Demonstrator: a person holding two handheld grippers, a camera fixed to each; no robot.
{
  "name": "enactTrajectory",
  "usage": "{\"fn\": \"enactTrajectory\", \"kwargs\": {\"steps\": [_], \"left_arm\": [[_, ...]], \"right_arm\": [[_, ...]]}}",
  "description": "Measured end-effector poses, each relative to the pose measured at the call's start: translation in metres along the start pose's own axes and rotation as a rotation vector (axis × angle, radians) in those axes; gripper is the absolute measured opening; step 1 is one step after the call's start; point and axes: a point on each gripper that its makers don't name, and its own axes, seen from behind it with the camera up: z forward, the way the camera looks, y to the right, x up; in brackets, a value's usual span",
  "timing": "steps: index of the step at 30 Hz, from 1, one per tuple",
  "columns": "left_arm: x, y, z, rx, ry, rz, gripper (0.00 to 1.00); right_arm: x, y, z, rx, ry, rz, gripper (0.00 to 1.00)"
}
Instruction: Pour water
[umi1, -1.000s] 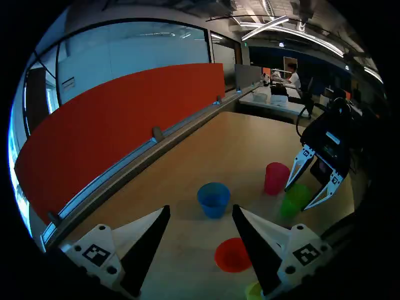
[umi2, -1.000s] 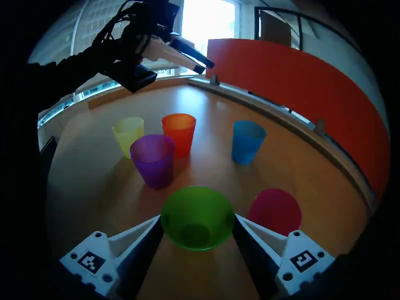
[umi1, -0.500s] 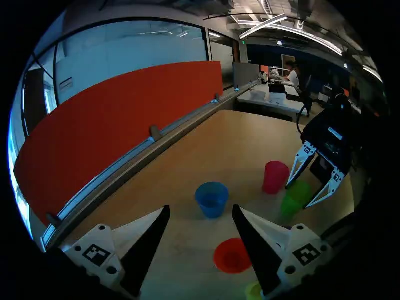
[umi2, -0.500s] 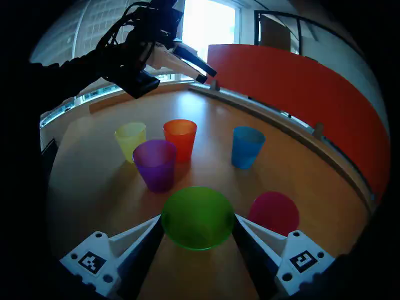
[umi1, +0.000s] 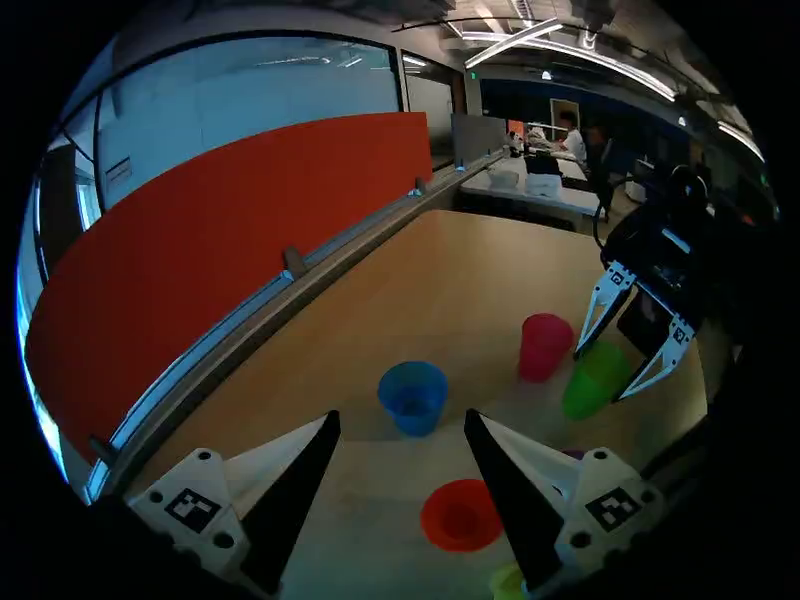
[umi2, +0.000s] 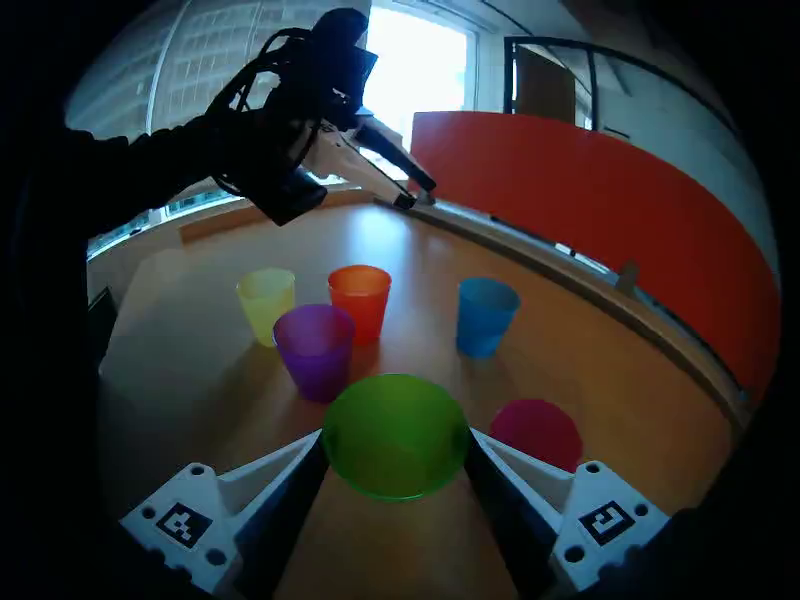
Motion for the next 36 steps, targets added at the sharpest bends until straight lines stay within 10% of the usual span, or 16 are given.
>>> {"fn": "enactTrajectory", "kwargs": {"steps": [36], "left_arm": [[-0.021, 0.017, 0.072, -0.088, -0.15, 0.098, 0.92]], "right_arm": [[0.021, -0.01, -0.019, -0.003, 0.072, -0.019, 0.92]]}}
